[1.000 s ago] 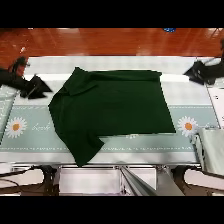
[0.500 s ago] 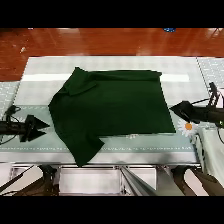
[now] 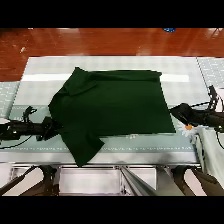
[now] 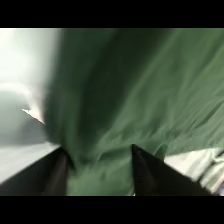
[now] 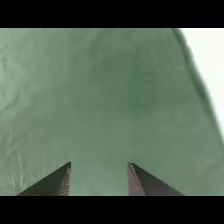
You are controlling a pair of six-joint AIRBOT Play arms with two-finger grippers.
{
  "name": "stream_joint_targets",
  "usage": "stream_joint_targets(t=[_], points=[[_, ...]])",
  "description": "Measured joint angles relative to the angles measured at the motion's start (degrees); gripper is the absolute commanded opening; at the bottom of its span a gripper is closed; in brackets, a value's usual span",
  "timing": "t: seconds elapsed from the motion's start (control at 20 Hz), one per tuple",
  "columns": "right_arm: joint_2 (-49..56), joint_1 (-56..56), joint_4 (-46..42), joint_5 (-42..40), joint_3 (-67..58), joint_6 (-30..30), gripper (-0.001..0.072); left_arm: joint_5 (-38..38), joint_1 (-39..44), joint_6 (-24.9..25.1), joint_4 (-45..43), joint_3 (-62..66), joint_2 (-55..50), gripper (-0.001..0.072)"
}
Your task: Fold the shirts.
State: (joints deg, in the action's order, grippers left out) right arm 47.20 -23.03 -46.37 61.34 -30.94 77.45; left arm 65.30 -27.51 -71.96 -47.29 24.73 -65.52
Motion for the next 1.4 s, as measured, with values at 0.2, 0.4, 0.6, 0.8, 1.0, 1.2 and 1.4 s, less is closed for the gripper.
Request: stream_joint_targets(t=[0.2,0.4,0.6,0.8,1.0,1.2,1.4], points=[[-0.04,-11.23,-5.57,1.22,0.13,1.42,0.0413,-2.84,3.19,-0.22,0.24,-0.28,-0.04,0.0018],[0.68,-17.81,-8.79,3.76,5.51,2.97,0.0413,-3.04,4.04,0.46,0.59,-0.33,-0.02,0.0018],[3.72,-19.61,-8.28,3.91,8.2,2.23,0.0412,-3.17,4.31,0.66,0.79,-0.35,-0.02,0.0018],[8.61,-20.13,-5.68,4.13,8.92,-0.5,0.0407,-3.34,4.35,0.83,1.14,-0.35,-0.02,0.0018],[13.88,-20.15,-1.53,4.15,9.09,-3.76,0.0406,-3.37,4.35,0.85,1.33,-0.35,-0.02,0.0018],[18.27,-14.49,2.23,2.23,7.96,-5.9,0.0276,-3.37,4.35,0.85,1.51,-0.35,-0.02,0.0018],[20.72,-5.53,4.39,-1.77,2.16,-6.67,0.0022,-2.29,4.35,1.84,4.11,1.09,0.11,0.0018]])
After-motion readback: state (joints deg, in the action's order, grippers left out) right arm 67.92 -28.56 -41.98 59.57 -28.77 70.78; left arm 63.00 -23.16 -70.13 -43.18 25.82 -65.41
